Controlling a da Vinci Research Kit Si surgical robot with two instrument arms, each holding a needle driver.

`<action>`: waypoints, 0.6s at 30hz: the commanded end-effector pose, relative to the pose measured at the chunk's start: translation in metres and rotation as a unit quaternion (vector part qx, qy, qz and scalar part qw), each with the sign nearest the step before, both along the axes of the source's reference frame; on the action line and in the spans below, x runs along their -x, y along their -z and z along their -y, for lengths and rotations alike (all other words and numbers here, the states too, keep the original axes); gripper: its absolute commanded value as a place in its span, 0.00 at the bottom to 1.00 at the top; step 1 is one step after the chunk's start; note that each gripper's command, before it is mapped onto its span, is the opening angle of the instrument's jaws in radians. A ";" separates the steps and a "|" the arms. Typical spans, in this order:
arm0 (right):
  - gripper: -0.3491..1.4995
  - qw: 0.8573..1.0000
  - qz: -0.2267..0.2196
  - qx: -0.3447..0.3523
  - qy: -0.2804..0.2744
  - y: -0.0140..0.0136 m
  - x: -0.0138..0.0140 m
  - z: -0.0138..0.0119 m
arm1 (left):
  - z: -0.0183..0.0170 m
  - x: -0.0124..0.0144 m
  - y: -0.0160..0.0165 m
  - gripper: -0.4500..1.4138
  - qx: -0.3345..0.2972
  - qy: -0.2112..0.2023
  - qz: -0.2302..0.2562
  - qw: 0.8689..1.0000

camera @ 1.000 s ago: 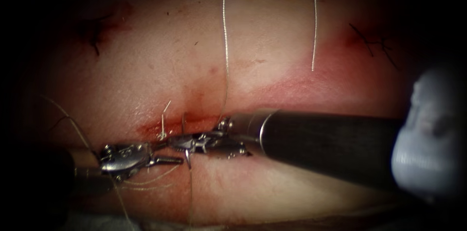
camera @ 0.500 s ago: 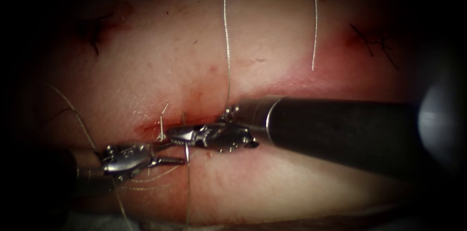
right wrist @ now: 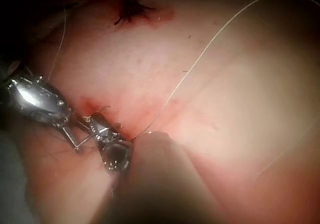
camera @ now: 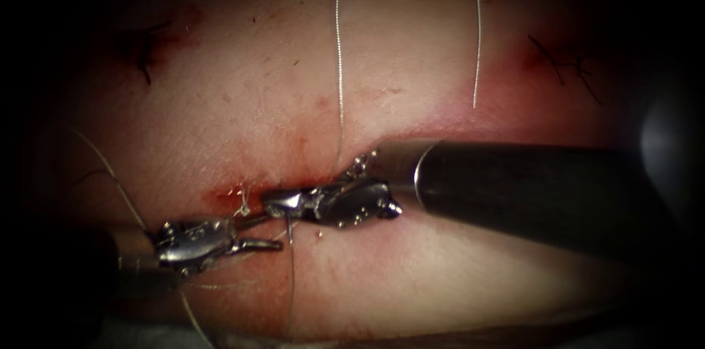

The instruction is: Wound Closure

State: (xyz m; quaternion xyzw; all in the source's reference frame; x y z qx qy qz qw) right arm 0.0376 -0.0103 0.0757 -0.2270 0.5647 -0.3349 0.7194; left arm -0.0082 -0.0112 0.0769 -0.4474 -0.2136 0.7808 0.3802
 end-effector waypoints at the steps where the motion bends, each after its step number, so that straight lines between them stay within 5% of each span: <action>1: 0.00 1.000 -0.005 0.004 0.001 -0.0001 -0.0010 0.0002 | 0.0007 0.0006 -0.0006 0.47 -0.002 0.000 0.000 1.000; 8: 0.00 0.998 -0.026 0.061 0.005 0.0020 -0.0014 0.0005 | 0.0009 0.0007 -0.0009 0.47 -0.001 -0.001 0.001 1.000; 13: 0.00 0.998 -0.028 0.050 -0.008 0.0047 -0.0017 -0.0026 | 0.0010 0.0009 -0.0011 0.47 -0.001 -0.002 0.002 1.000; 18: 0.00 0.999 -0.027 0.032 -0.013 0.0043 -0.0022 -0.0041 | 0.0010 0.0009 -0.0011 0.47 -0.002 -0.003 0.001 1.000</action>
